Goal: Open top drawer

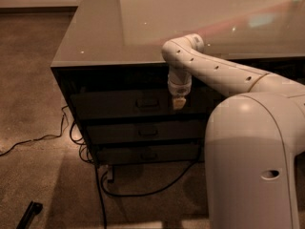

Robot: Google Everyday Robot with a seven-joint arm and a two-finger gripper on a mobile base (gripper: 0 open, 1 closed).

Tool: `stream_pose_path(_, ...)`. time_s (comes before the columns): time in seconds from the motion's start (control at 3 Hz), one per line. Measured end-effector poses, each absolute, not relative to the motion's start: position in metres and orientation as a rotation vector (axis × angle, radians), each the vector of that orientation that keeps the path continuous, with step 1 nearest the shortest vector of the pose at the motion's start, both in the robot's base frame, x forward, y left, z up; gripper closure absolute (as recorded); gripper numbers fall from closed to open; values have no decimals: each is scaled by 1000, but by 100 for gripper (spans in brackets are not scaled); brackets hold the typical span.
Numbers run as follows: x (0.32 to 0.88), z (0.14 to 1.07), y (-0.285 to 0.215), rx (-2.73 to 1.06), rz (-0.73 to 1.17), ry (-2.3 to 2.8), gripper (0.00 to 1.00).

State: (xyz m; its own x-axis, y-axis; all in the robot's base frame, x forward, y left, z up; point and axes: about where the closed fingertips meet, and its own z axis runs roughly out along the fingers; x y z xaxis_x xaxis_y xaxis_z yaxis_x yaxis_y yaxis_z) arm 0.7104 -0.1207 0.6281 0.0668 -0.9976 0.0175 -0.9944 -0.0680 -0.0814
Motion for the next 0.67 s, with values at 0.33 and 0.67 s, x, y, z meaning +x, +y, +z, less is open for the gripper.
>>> stream_pose_path(0.33, 710, 633, -121, -2260, -106, 2112, 88)
stream_pose_path(0.67, 689, 645, -116, -2307, -77, 2098, 87)
